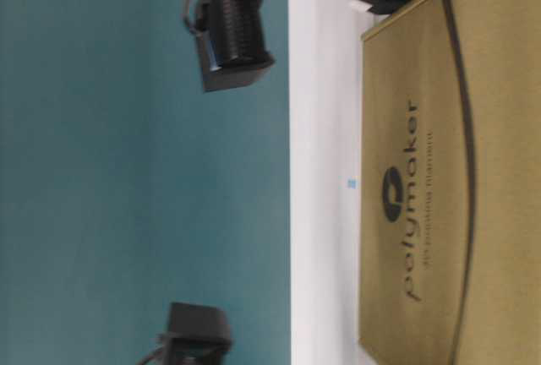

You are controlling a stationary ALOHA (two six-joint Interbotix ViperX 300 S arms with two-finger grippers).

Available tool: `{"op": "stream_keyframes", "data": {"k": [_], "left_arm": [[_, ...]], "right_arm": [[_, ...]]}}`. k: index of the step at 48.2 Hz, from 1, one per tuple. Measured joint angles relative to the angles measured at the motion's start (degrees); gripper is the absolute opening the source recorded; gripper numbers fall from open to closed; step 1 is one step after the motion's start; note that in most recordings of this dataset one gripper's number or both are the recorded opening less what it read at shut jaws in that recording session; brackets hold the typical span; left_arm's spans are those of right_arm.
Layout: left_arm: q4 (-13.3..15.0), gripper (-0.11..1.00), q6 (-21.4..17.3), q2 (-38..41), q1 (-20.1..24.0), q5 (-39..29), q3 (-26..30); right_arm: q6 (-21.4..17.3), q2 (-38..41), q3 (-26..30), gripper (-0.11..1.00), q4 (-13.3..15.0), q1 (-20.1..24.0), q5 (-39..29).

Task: Place the cardboard box on the stand after clamping it between your arms.
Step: 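Press both grippers against the box sides, clamping it between them, then lift the clamped box with both arms and carry it back over the stand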

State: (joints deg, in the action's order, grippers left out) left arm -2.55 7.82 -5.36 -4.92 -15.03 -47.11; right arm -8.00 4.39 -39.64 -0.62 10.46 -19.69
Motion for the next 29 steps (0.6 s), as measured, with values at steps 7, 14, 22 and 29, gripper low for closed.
{"op": "stream_keyframes", "data": {"k": [7, 14, 22, 29], "left_arm": [[-0.18, 0.81, 2.9, -3.52, -0.35, -5.27, 2.02], [-0.09, 0.81, 3.08, -7.21, -0.35, -12.13, 5.19], [0.09, 0.81, 3.08, -10.11, 1.49, -22.68, 11.51], [0.09, 0.81, 2.99, -10.9, 4.92, -33.66, 18.11]], "right_arm": [[1.05, -2.37, 2.11, 0.83, 0.09, 0.09, -4.83], [1.32, -5.54, 4.92, 0.83, 0.09, 0.09, -12.13], [1.58, -10.37, 9.32, 0.83, 0.0, -0.79, -23.47], [2.29, -13.89, 14.41, 0.83, 0.09, -2.9, -31.2]]}}
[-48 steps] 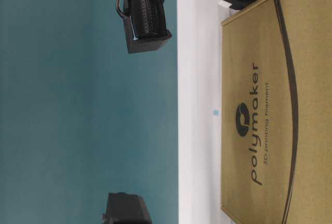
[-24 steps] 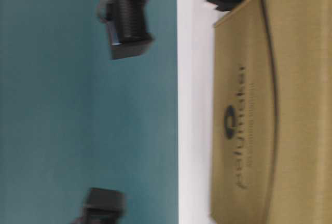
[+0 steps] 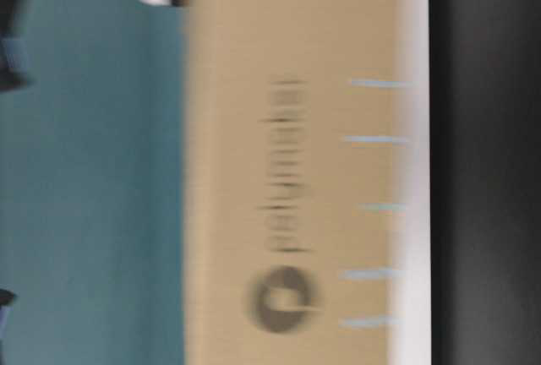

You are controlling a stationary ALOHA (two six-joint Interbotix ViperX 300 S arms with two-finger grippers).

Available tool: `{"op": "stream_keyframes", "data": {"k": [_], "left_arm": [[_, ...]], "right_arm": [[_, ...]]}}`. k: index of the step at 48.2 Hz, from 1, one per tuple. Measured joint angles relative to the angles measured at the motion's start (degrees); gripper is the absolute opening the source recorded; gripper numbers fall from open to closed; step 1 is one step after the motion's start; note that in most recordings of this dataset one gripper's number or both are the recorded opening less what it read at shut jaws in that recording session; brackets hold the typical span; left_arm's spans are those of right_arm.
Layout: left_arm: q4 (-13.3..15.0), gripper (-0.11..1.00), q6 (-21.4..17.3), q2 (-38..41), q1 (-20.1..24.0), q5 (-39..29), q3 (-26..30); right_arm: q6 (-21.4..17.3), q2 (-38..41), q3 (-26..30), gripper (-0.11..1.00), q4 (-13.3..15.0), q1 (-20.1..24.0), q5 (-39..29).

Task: Place the cardboard box on the stand after clamping it between your arms.
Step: 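Lift the clamped box with both arms and carry it back over the stand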

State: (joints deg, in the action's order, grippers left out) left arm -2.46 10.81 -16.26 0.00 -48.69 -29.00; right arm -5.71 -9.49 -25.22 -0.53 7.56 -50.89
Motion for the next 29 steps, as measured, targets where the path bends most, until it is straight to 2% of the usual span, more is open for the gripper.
{"op": "stream_keyframes", "data": {"k": [4, 11, 21, 29], "left_arm": [[0.0, 0.8, -0.88, 0.0, 1.58, -4.75, 2.64], [0.0, 0.8, -4.04, 0.26, 2.2, -5.89, 3.6], [-0.09, 0.8, -5.8, 0.44, 2.37, -2.2, 3.52], [-0.26, 0.8, -8.35, 0.35, 3.25, 1.67, 2.37]], "right_arm": [[1.05, -0.26, 1.93, 0.83, 0.09, -1.14, -1.93], [4.04, 0.26, 2.37, 0.83, 0.18, -2.37, -2.2], [7.38, 1.05, 1.93, 0.83, 0.18, -3.87, -2.29], [8.09, 1.67, 0.62, 0.83, 0.18, -4.83, -1.05]]}}
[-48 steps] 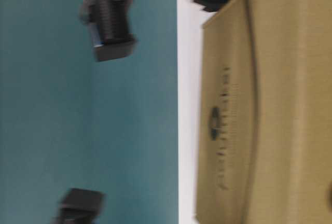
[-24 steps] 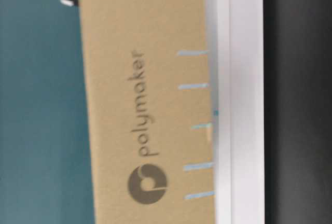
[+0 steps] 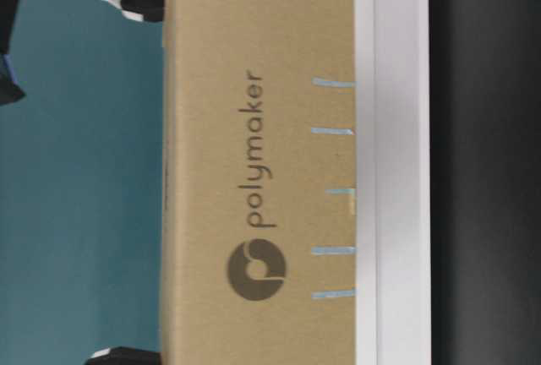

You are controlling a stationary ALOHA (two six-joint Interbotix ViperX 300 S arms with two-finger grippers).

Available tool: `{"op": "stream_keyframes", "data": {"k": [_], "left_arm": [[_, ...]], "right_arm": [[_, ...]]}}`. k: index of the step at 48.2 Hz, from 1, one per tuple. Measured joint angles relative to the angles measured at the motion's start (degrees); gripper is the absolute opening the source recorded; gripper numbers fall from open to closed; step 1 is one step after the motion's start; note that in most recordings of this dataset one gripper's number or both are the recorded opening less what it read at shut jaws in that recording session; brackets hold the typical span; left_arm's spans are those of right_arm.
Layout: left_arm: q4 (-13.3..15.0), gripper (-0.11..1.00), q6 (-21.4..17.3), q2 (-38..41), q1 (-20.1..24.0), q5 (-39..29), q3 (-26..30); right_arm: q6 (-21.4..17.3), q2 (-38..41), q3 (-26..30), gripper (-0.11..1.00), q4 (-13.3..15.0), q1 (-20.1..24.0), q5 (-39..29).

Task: Place the cardboard box on the stand after clamping it between your arms.
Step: 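Lift the clamped box with both arms and carry it back over the stand, then lower the box onto the white stand with both grippers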

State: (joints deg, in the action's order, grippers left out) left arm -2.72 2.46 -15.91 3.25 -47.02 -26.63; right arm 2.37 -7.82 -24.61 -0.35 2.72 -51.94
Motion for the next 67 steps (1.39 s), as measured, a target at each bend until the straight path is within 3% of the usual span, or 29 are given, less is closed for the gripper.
{"op": "stream_keyframes", "data": {"k": [9, 26, 45, 55, 67], "left_arm": [[-0.26, 0.8, -3.16, 0.0, 2.64, 2.99, -1.93], [-0.53, 0.8, -7.56, 0.53, 8.53, 6.24, -2.81], [-0.79, 0.8, -13.1, 7.12, 17.23, 11.51, -2.81], [-0.88, 0.8, -13.89, 9.23, 20.48, 12.66, -2.72], [-0.88, 0.8, -13.89, 10.37, 26.28, 17.14, -2.64]], "right_arm": [[1.41, 0.62, -0.79, 0.83, 0.0, -2.29, 2.72], [7.56, 3.43, -0.79, 0.83, 0.26, -8.44, 4.75], [12.3, 8.79, 1.85, 0.83, 0.18, -16.17, 5.1], [16.87, 10.28, 3.96, 0.83, 0.26, -18.98, 5.1], [17.84, 11.69, 5.19, 0.83, 0.26, -22.41, 5.8]]}}
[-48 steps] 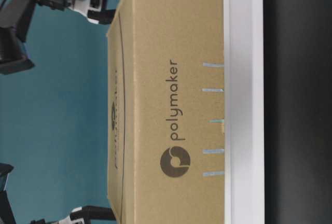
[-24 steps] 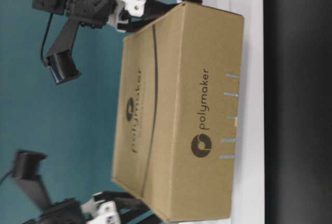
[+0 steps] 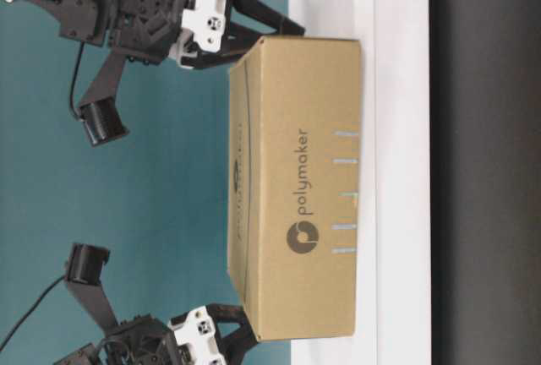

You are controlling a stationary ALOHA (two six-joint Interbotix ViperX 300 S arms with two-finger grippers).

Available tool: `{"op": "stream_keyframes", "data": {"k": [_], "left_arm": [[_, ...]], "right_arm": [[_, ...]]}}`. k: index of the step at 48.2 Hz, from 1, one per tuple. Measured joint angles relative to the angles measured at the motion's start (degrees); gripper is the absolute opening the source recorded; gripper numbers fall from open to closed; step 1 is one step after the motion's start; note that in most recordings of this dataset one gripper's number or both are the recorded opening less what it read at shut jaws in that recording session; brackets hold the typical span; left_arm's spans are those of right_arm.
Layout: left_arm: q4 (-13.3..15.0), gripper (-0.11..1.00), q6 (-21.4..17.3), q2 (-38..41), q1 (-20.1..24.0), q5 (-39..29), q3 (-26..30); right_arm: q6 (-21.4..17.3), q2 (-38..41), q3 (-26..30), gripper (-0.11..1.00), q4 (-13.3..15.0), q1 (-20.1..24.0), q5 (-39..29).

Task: Place the cardboard box on the stand after clamping it between your arms.
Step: 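Lower the box onto the white stand with both grippers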

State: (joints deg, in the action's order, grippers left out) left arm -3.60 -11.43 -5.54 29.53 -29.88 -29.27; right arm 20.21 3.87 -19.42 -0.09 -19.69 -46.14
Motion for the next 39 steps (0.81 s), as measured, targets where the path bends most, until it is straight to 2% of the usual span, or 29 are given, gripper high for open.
{"op": "stream_keyframes", "data": {"k": [6, 21, 29, 39], "left_arm": [[0.0, 0.8, 0.0, 0.62, 1.67, 1.67, 0.18], [0.0, 0.8, 0.18, 0.53, 1.76, 2.02, 0.0], [0.0, 0.8, 3.6, -0.62, 1.76, 2.99, -1.76], [0.09, 0.8, 5.19, -2.64, 0.44, 4.66, -4.57]], "right_arm": [[1.67, 0.62, 0.44, 0.83, 0.0, -2.02, 1.41], [3.34, 0.7, 0.44, 0.83, 0.0, -2.29, 1.67], [3.69, 0.35, -0.79, 0.83, 0.0, -2.29, 2.72], [3.87, -0.7, -3.78, 0.83, -0.18, -3.08, 4.92]]}}
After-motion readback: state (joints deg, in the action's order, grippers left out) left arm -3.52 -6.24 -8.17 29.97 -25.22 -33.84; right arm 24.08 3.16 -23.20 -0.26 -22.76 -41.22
